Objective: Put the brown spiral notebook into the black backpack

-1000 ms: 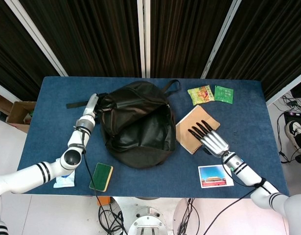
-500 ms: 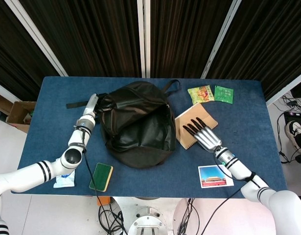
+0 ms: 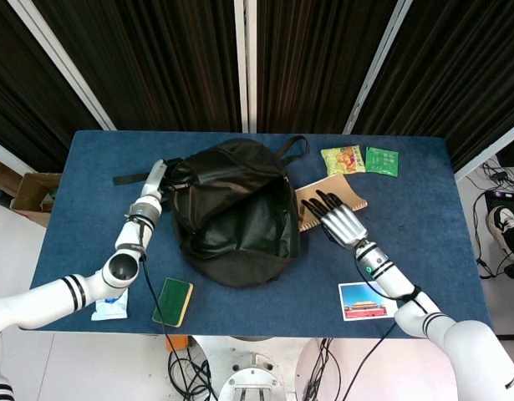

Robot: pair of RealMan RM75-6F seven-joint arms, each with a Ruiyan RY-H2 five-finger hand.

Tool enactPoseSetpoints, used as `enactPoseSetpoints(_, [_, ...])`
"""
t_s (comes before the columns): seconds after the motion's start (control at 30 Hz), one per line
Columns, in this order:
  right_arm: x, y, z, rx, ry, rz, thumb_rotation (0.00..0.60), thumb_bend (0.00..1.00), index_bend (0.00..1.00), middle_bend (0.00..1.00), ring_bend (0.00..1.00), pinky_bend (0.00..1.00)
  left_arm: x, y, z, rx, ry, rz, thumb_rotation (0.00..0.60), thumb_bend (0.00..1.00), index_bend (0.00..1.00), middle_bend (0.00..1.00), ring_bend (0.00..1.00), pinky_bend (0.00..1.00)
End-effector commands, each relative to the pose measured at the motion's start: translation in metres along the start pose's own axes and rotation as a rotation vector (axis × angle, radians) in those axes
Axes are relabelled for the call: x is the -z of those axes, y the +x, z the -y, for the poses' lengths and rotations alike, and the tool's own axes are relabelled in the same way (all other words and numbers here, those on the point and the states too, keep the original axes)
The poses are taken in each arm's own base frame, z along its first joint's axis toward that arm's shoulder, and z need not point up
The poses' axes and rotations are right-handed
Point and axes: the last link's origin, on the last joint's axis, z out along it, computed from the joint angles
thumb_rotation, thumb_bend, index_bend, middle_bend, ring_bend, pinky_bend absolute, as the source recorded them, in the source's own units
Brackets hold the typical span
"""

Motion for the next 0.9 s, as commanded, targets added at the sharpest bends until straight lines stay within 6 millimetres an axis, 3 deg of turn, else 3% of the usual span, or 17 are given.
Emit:
enactPoseSetpoints(0.03, [-0.009,0.004,0.006,0.000,-0.009,-0.018,0.600,0.53,0.08,0.18,0.03,0.24,0.001,0.001,-0.001,0.001,-0.004,-0.001,0.600,0.48,0.64,0.65,0.54,0.32])
enactPoseSetpoints(0.4, [-0.027,0.011,0.015,0.012,-0.035,-0.085,0.600,0.35,0.41,0.36,0.25,0.42,0.004,0.005,-0.002,0.013,-0.015,0.001,0.600,0.48,0.64,0.65,0.53,0.32])
enactPoseSetpoints(0.67, [-0.028,0.008,0.012,0.028,-0.048,-0.083,0.600,0.33,0.52,0.48,0.38,0.48,0.003,0.009,0.000,0.014,-0.014,-0.002,0.600,0.48,0.64,0.64,0.52,0.31])
enactPoseSetpoints(0.73, [-0.025,0.007,0.011,0.029,-0.049,-0.080,0.600,0.37,0.54,0.51,0.41,0.50,0.003,0.009,0.000,0.011,-0.016,-0.004,0.600,0.48,0.64,0.64,0.52,0.31])
enactPoseSetpoints(0.9, [-0.002,0.007,0.005,0.046,-0.037,-0.129,0.600,0.61,0.66,0.64,0.55,0.59,0.005,0.010,0.000,-0.004,-0.019,-0.005,0.600,0.48,0.64,0.64,0.51,0.31])
